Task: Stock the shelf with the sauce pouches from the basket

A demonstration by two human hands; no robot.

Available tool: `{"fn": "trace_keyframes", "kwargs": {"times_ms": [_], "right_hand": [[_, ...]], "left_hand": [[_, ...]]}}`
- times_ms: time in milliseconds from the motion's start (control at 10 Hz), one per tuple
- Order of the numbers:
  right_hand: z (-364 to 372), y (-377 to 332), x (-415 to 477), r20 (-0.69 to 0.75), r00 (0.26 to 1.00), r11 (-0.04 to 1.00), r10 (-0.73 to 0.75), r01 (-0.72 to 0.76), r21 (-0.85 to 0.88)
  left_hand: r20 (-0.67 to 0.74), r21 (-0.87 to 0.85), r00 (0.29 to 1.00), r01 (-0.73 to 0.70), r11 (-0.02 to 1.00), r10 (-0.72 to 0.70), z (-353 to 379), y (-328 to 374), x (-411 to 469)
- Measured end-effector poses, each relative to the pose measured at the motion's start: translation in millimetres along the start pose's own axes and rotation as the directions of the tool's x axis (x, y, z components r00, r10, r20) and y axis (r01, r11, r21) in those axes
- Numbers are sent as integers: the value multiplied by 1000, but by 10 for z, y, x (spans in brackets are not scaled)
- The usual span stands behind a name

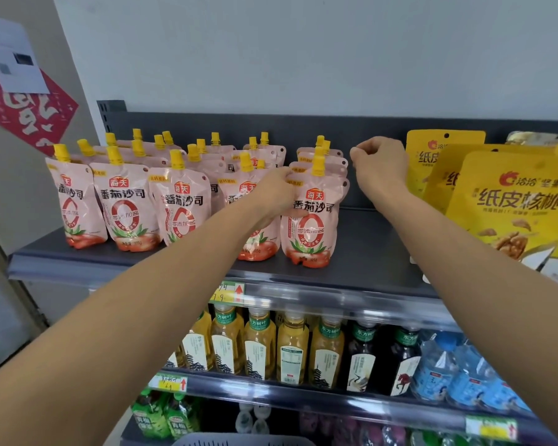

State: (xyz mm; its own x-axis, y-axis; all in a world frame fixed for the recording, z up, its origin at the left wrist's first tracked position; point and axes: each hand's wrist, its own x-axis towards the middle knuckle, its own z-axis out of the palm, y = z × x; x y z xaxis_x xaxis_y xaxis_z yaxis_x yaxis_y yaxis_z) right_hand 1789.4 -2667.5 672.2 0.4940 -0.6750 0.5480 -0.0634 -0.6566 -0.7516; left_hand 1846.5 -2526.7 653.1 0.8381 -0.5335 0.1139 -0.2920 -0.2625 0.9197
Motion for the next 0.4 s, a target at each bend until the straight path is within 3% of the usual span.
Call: {"fn": "trace_keyframes", "kwargs": {"times_ms": [100,200,400], "right_hand": [[-31,-52,-22,-17,999,1000,-29,29,-7],[-67,-106,-61,-9,999,999,-43,43,-6],[-128,-192,-163,-20,998,998,-66,66,7]], "left_hand": [[-13,-29,999,-47,998,47,-14,31,1],[-56,58,989,-133,989,136,-50,83,-14],[-191,184,913,-328,927,361,-180,175,-75]]}}
